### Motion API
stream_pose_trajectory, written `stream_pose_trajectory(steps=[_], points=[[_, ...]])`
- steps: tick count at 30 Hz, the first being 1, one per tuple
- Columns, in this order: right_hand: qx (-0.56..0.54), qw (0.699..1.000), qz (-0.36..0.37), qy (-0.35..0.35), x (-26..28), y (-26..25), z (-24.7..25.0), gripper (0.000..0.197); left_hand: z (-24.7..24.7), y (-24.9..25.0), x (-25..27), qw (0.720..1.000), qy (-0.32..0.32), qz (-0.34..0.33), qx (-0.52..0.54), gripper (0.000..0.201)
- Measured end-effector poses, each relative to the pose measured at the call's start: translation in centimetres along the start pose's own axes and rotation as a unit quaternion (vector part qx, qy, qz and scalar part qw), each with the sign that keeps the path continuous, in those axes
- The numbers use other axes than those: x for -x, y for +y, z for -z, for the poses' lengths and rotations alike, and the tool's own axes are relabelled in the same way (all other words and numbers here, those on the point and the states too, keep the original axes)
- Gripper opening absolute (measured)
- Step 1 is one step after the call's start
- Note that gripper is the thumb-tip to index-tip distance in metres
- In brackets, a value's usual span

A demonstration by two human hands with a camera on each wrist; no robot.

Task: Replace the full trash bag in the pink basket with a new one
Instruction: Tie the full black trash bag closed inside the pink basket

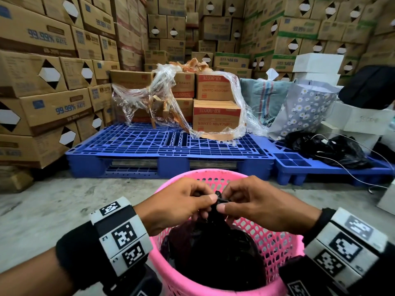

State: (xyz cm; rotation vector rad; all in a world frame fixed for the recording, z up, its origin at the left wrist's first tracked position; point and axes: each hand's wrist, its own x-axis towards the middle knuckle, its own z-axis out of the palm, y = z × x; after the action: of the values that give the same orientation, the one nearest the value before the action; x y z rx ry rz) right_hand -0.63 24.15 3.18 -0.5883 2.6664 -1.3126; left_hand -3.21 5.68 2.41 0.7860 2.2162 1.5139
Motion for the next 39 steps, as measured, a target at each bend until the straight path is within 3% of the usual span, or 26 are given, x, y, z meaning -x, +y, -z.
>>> stream_pose_trajectory(steps=[6, 10, 14, 16, 18, 20, 23, 25, 27, 29, 33, 35, 36, 39], points=[[-0.063, 0.997, -0.046, 0.017, 0.4, 0.5, 1.4, 0.015, 0.4, -0.3, -0.2, 0.999, 0.038, -0.021, 0.032, 0.009], [0.022, 0.995, -0.101, -0.011, 0.7, 2.4, 3.2, 0.019, 1.2, -0.7, 0.0, 0.990, -0.012, -0.020, -0.141, 0.006], [0.181, 0.971, -0.152, -0.022, 1.5, 4.7, 4.3, 0.034, 3.1, -1.2, 0.6, 0.946, -0.104, 0.063, -0.299, 0.016], [0.261, 0.950, -0.172, -0.016, 1.7, 5.3, 4.3, 0.036, 3.2, -1.4, 0.8, 0.910, -0.143, 0.091, -0.379, 0.022], [0.347, 0.920, -0.183, -0.012, 1.5, 5.4, 4.1, 0.035, 2.6, -1.3, 1.0, 0.878, -0.187, 0.097, -0.429, 0.029], [0.398, 0.898, -0.189, 0.015, 1.4, 5.4, 4.0, 0.034, 2.5, -0.9, 0.9, 0.867, -0.191, 0.082, -0.452, 0.028], [0.376, 0.911, -0.145, 0.087, 1.4, 4.6, 4.7, 0.034, 3.8, -0.2, 0.5, 0.900, -0.109, 0.049, -0.419, 0.024], [0.293, 0.948, -0.067, 0.104, 1.3, 3.0, 4.9, 0.026, 4.3, 0.3, 0.1, 0.946, -0.058, 0.020, -0.320, 0.026], [0.174, 0.981, 0.004, 0.090, 0.9, 0.9, 4.0, 0.012, 3.8, 1.1, -0.3, 0.981, -0.061, 0.001, -0.185, 0.039], [0.091, 0.992, 0.049, 0.077, 0.4, -0.8, 2.5, 0.008, 2.6, 1.8, -0.8, 0.986, -0.092, -0.020, -0.139, 0.039], [0.041, 0.992, 0.083, 0.081, 0.2, -1.8, 1.4, 0.010, 2.0, 2.1, -1.7, 0.983, -0.089, -0.042, -0.153, 0.011], [0.093, 0.989, 0.059, 0.095, 0.9, 0.2, 2.5, 0.025, 2.6, 1.7, -1.7, 0.984, -0.076, -0.030, -0.156, 0.010], [0.156, 0.983, 0.029, 0.097, 1.4, 1.6, 3.0, 0.042, 3.0, 1.4, -1.7, 0.985, -0.073, -0.026, -0.157, 0.012], [0.309, 0.942, -0.126, 0.026, 3.2, 6.7, 3.5, 0.114, 3.4, 0.9, -1.3, 0.985, -0.075, -0.028, -0.152, 0.012]])
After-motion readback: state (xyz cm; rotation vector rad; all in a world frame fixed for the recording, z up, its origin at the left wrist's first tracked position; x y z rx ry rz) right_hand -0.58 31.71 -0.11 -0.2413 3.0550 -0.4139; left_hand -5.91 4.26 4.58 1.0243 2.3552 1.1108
